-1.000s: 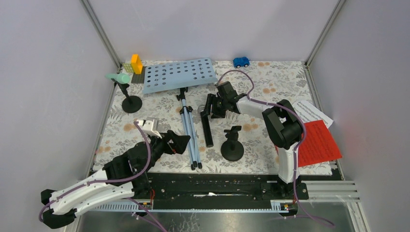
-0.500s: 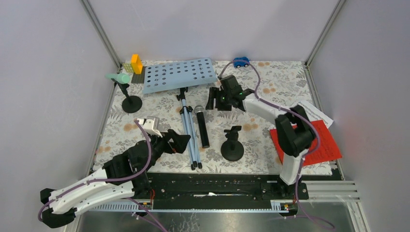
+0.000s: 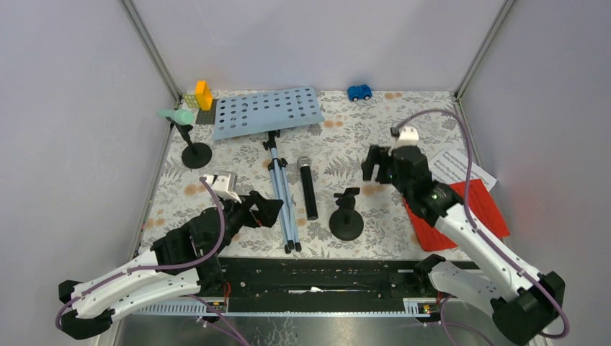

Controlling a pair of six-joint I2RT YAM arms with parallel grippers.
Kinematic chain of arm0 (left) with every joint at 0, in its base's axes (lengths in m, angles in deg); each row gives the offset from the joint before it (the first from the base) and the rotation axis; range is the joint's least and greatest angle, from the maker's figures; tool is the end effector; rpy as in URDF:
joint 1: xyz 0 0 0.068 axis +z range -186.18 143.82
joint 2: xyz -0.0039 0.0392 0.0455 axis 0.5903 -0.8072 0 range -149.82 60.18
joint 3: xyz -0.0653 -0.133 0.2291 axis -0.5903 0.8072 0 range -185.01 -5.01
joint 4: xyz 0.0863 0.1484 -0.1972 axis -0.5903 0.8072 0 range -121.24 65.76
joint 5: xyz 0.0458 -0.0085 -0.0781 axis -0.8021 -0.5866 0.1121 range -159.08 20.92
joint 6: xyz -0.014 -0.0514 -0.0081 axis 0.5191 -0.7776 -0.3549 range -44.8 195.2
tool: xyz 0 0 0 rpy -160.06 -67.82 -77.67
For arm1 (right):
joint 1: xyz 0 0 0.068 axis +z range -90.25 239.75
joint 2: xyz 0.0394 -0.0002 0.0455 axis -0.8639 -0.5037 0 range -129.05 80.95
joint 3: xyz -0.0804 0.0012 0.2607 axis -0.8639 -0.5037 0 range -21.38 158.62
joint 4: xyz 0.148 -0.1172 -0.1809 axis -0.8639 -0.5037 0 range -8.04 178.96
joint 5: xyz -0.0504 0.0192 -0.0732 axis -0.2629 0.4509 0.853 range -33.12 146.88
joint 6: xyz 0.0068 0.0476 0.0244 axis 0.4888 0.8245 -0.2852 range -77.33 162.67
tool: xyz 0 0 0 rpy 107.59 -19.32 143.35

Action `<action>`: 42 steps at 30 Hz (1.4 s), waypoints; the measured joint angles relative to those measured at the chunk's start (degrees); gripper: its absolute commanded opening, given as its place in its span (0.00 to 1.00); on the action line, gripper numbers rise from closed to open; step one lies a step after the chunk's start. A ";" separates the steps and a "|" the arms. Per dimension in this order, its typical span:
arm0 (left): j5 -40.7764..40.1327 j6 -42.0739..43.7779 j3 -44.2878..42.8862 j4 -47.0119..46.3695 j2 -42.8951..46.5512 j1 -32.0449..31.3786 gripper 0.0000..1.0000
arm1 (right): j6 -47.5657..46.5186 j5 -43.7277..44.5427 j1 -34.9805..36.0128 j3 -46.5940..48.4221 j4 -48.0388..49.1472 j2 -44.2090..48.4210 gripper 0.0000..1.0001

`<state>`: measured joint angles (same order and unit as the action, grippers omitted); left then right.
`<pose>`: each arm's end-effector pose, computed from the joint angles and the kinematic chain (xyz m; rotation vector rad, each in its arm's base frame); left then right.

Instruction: Pack up the instrument practice props

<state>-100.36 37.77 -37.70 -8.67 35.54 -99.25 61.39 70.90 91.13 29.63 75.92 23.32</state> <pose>0.0688 -0.0944 0.2912 0.0192 1.8516 -0.7528 0.2019 0.1131 0.3313 -0.0462 1.9190 0.3574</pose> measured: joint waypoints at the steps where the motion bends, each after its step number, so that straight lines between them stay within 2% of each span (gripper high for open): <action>1: -0.07 0.11 -0.26 0.09 -0.39 0.00 0.99 | 0.44 0.07 0.00 -2.21 -1.16 1.75 0.83; 5: -0.26 0.59 -1.64 0.02 -2.58 0.00 0.99 | 2.38 -2.19 0.00 -12.52 -7.19 10.80 0.84; 10: -0.22 0.96 -2.43 -0.02 -4.83 0.00 0.99 | 4.09 -9.29 -0.02 -18.93 -11.30 23.26 0.83; 12: -0.20 0.96 -2.43 -0.02 -5.38 0.00 0.99 | 4.52 -12.92 -0.04 -21.49 -9.14 27.10 0.83; 16: 0.04 0.87 -2.43 -0.81 -5.86 0.00 0.99 | 5.18 -23.96 -0.04 -30.91 2.19 32.98 0.83; 19: 0.57 0.68 -2.43 -1.33 -5.92 0.00 0.99 | 4.98 -29.90 -0.02 -37.29 9.77 34.32 0.84; 24: 0.90 0.31 -2.43 -1.51 -5.81 0.00 0.99 | 3.34 -36.74 -0.02 -42.80 21.97 34.27 0.82; 28: 0.87 0.02 -2.43 -1.68 -5.79 0.00 0.99 | 1.66 -39.23 0.02 -44.83 32.74 31.32 0.72; 34: 0.87 -0.11 -2.43 -1.70 -5.88 0.00 0.99 | -2.21 -38.95 0.48 -44.94 43.15 23.21 0.61; 35: 0.87 -0.11 -2.43 -1.70 -5.90 0.00 0.99 | -2.97 -38.97 0.74 -44.96 45.44 21.14 0.58; 39: 0.85 -0.07 -2.43 -1.70 -6.25 0.00 0.99 | -5.92 -38.01 1.77 -44.94 50.58 15.72 0.32; 42: 0.87 -0.04 -2.43 -1.70 -6.34 0.00 0.99 | -7.85 -35.54 2.23 -45.20 53.88 14.51 0.17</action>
<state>-99.49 37.72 -40.13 -10.38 29.20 -99.25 53.55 35.36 93.36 -15.57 129.80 37.84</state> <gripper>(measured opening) 0.988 0.330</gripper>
